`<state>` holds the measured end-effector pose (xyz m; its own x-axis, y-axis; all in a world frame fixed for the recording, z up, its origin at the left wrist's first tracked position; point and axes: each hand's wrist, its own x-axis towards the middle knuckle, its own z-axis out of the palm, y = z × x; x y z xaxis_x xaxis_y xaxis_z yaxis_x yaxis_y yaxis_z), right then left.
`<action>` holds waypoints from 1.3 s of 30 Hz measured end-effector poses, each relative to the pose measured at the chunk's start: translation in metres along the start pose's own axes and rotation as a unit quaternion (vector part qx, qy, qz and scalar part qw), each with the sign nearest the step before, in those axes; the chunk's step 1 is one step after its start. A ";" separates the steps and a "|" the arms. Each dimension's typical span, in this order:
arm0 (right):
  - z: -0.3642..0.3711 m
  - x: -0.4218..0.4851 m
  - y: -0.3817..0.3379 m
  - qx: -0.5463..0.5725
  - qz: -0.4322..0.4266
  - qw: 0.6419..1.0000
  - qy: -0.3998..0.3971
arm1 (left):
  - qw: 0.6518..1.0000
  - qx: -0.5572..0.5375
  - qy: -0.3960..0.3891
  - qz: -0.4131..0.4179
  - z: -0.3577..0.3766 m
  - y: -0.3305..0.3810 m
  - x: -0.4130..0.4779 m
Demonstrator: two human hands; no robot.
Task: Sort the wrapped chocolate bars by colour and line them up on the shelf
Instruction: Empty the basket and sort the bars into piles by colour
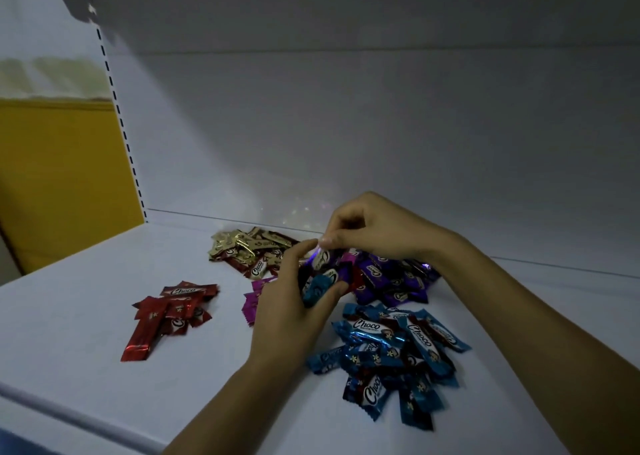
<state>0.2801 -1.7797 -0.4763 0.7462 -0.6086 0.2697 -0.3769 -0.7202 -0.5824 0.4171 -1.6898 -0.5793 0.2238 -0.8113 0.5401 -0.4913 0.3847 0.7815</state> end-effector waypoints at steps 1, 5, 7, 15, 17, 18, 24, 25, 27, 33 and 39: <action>-0.001 0.001 0.001 0.005 -0.002 0.999 0.033 | 1.000 -0.006 0.000 -0.008 0.000 0.000 0.000; -0.019 -0.002 0.015 0.046 0.031 0.987 0.152 | 1.000 -0.016 0.015 -0.021 0.000 -0.006 0.002; -0.027 -0.009 0.032 0.000 0.092 0.983 0.158 | 0.999 -0.020 0.018 -0.021 0.000 -0.006 0.002; -0.020 -0.012 0.017 0.000 0.080 0.994 0.077 | 1.000 0.000 0.014 -0.002 0.000 0.001 0.001; -0.010 -0.011 0.005 -0.021 0.068 0.997 -0.012 | 1.000 0.011 0.012 0.019 -0.001 0.003 -0.001; -0.005 -0.011 0.002 -0.028 0.064 0.997 -0.040 | 1.000 0.012 0.011 0.022 -0.001 0.003 -0.001; 0.001 -0.010 0.002 0.018 0.048 0.998 0.032 | 0.999 0.012 0.030 0.023 -0.002 0.002 0.001; 0.000 -0.009 0.003 0.029 0.047 0.996 0.065 | 0.999 0.008 0.043 0.026 -0.003 0.002 0.002; 0.003 -0.007 0.003 0.068 0.047 0.985 0.152 | 0.996 0.000 0.088 0.035 -0.006 0.002 0.004; 0.030 -0.001 0.002 0.139 0.083 0.965 0.207 | 0.969 -0.028 0.237 0.065 -0.018 0.004 0.007; 0.043 -0.003 0.001 0.089 0.141 0.983 0.080 | 0.970 -0.036 0.229 0.071 -0.018 0.001 0.008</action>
<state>0.3013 -1.7643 -0.5102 0.5252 -0.8301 0.1874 -0.4428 -0.4547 -0.7728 0.4335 -1.6878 -0.5691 0.5164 -0.4737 0.7134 -0.4881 0.5217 0.6997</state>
